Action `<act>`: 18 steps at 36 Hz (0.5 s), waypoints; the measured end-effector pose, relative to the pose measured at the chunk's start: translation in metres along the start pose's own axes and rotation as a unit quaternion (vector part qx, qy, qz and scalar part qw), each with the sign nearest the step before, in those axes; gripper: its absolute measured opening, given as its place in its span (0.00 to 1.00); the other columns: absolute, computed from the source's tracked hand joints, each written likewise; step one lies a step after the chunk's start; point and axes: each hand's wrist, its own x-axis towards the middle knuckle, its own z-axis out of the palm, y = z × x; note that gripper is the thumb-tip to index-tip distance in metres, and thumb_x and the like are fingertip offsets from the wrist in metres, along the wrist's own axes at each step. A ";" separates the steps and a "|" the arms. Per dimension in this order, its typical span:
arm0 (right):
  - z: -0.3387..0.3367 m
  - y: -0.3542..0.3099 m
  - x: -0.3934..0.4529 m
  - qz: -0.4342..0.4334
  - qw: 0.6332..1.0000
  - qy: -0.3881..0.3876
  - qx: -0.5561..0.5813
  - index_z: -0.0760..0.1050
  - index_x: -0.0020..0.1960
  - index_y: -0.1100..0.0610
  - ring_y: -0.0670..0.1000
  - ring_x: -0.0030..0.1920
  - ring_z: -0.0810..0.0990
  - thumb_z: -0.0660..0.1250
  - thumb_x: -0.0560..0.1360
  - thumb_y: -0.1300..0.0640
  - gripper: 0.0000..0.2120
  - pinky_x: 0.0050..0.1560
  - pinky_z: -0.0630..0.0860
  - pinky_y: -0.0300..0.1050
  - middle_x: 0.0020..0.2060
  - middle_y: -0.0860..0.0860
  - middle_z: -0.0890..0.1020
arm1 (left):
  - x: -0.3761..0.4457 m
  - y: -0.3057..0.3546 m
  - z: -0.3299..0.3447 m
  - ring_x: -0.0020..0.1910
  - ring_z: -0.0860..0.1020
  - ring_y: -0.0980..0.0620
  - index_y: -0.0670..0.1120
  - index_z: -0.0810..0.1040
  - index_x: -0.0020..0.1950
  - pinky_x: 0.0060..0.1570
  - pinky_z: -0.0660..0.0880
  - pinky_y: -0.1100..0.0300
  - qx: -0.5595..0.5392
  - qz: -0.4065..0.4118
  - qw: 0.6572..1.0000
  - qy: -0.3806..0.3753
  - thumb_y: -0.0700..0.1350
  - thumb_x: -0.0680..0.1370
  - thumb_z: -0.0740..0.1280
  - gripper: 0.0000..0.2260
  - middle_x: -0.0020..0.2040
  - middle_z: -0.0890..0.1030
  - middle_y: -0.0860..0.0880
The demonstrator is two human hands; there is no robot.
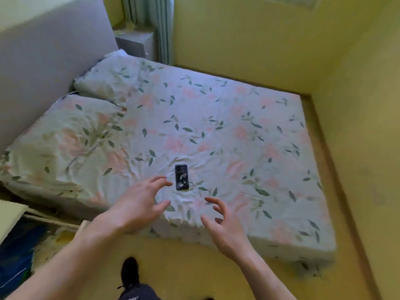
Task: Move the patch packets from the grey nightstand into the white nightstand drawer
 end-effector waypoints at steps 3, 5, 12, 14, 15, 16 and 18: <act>-0.078 0.022 -0.024 0.004 0.999 0.054 0.003 0.72 0.69 0.41 0.41 0.68 0.71 0.69 0.79 0.49 0.19 0.69 0.72 0.45 0.66 0.40 0.74 | 0.019 0.092 0.018 0.73 0.65 0.57 0.61 0.69 0.73 0.73 0.62 0.57 -0.009 0.067 0.998 0.008 0.59 0.80 0.65 0.21 0.76 0.64 0.62; -0.126 0.036 -0.041 0.013 0.996 0.092 0.007 0.72 0.69 0.40 0.42 0.69 0.71 0.68 0.79 0.48 0.19 0.70 0.72 0.46 0.67 0.40 0.75 | 0.030 0.145 0.034 0.72 0.67 0.56 0.62 0.70 0.72 0.72 0.66 0.55 -0.013 0.107 0.994 0.002 0.59 0.79 0.65 0.20 0.76 0.64 0.62; -0.263 0.089 -0.088 0.030 0.979 0.202 0.025 0.72 0.68 0.39 0.41 0.70 0.70 0.69 0.79 0.50 0.19 0.70 0.71 0.43 0.65 0.35 0.73 | 0.076 0.295 0.070 0.76 0.61 0.58 0.64 0.66 0.74 0.74 0.60 0.56 0.043 0.247 0.967 -0.041 0.63 0.80 0.62 0.23 0.77 0.61 0.64; -0.295 0.103 -0.094 0.037 0.974 0.223 0.026 0.71 0.68 0.38 0.41 0.70 0.69 0.69 0.79 0.50 0.19 0.71 0.71 0.45 0.66 0.35 0.72 | 0.090 0.329 0.075 0.75 0.62 0.59 0.64 0.66 0.74 0.74 0.60 0.57 0.054 0.269 0.961 -0.044 0.64 0.79 0.62 0.23 0.77 0.62 0.64; -0.311 0.110 -0.096 0.040 0.972 0.232 0.026 0.71 0.68 0.38 0.41 0.70 0.69 0.69 0.79 0.50 0.19 0.71 0.71 0.46 0.66 0.34 0.72 | 0.097 0.345 0.078 0.75 0.62 0.58 0.64 0.66 0.74 0.74 0.60 0.57 0.057 0.277 0.958 -0.047 0.64 0.79 0.62 0.23 0.77 0.61 0.64; -0.327 0.116 -0.097 0.044 0.970 0.238 0.027 0.71 0.68 0.38 0.41 0.70 0.69 0.69 0.80 0.50 0.19 0.71 0.71 0.47 0.64 0.32 0.72 | 0.104 0.361 0.081 0.75 0.62 0.58 0.65 0.65 0.74 0.75 0.61 0.56 0.060 0.285 0.955 -0.051 0.64 0.79 0.62 0.23 0.77 0.61 0.64; -0.358 0.127 -0.096 0.052 0.966 0.250 0.030 0.71 0.67 0.38 0.42 0.68 0.70 0.69 0.80 0.51 0.18 0.70 0.72 0.47 0.60 0.29 0.70 | 0.121 0.390 0.087 0.75 0.62 0.57 0.65 0.66 0.74 0.75 0.62 0.54 0.064 0.296 0.951 -0.059 0.64 0.79 0.62 0.23 0.77 0.61 0.64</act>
